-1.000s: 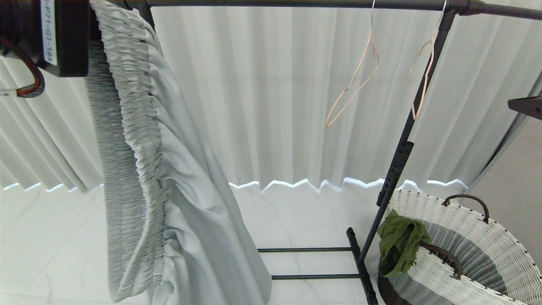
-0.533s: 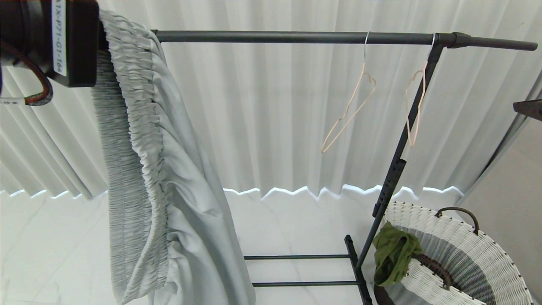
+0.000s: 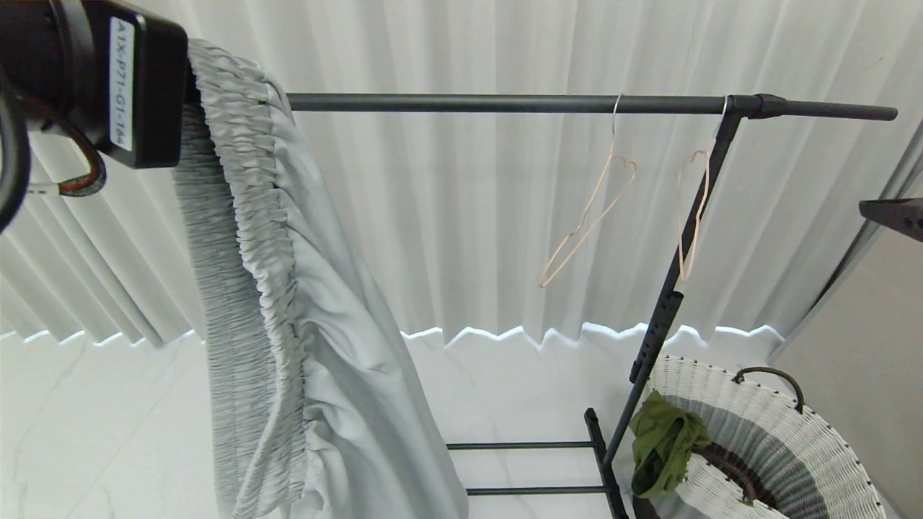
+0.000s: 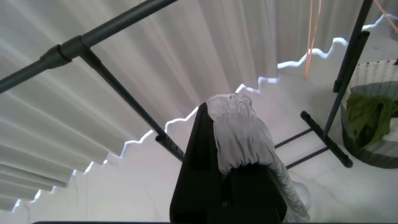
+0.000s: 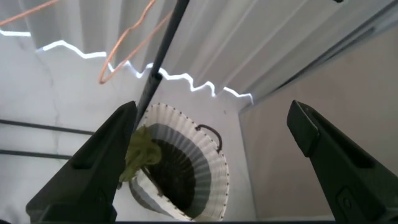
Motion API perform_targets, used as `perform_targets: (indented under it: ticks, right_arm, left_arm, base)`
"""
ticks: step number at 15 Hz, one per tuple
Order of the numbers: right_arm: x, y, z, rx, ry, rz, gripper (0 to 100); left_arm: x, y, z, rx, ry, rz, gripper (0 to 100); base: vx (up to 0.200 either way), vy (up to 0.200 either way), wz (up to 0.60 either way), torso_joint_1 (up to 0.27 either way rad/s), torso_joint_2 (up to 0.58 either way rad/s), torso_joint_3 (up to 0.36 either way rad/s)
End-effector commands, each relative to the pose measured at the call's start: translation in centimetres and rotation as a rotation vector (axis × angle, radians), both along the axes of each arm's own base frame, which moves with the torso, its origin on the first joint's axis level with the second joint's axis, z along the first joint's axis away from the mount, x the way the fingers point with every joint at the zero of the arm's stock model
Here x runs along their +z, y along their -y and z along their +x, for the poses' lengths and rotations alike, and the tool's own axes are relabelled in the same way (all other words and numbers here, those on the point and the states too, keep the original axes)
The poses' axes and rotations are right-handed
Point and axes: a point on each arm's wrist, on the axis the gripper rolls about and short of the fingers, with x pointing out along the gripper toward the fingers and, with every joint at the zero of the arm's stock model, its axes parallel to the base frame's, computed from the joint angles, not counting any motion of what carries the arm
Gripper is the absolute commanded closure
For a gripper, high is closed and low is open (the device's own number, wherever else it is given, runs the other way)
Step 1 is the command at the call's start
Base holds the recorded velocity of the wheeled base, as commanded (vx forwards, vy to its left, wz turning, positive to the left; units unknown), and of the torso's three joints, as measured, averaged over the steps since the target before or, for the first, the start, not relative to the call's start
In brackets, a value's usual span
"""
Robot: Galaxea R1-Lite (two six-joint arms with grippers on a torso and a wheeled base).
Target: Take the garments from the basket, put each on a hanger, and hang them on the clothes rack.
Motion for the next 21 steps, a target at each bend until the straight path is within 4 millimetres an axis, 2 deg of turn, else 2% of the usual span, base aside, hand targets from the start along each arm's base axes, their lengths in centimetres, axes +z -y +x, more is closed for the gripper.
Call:
perform_targets:
  ticks: [1, 9, 13, 16, 18, 21]
  right_arm:
    - [-0.3, 0.1, -0.4, 0.010, -0.003, 0.005, 0]
    - [-1.3, -0.1, 0.0, 0.022, -0.042, 0.039, 0]
    - [-3.1, -0.5, 1.3, -0.005, -0.113, 0.097, 0]
    - [-4.2, -1.2, 3.1, -0.042, -0.166, 0.171, 0]
    - [-5.3, -2.0, 5.1, -0.080, -0.207, 0.246, 0]
    - [-6.7, -2.9, 7.7, -0.110, -0.227, 0.300, 0]
  left_arm:
    - [-0.1, 0.1, 0.0, 0.000, -0.003, 0.003, 100]
    - [0.0, -0.1, -0.1, -0.002, -0.001, -0.005, 100]
    - [-0.1, -0.1, -0.2, 0.000, -0.002, -0.003, 100]
    - [-0.6, -0.5, -0.5, 0.001, -0.011, 0.008, 100]
    - [-1.1, -1.1, -0.9, 0.008, -0.018, 0.016, 100]
    - [-1.1, -1.7, -0.3, 0.057, 0.007, -0.006, 100]
  base:
    - [0.200, 0.000, 0.00, 0.002, -0.03, -0.017]
    - [0.200, 0.000, 0.00, 0.007, 0.00, 0.001]
    - [0.000, 0.000, 0.00, 0.000, 0.00, 0.000]
    - [0.000, 0.000, 0.00, 0.000, 0.00, 0.000]
    - [0.000, 0.000, 0.00, 0.000, 0.00, 0.000]
    - [0.000, 0.000, 0.00, 0.000, 0.00, 0.000]
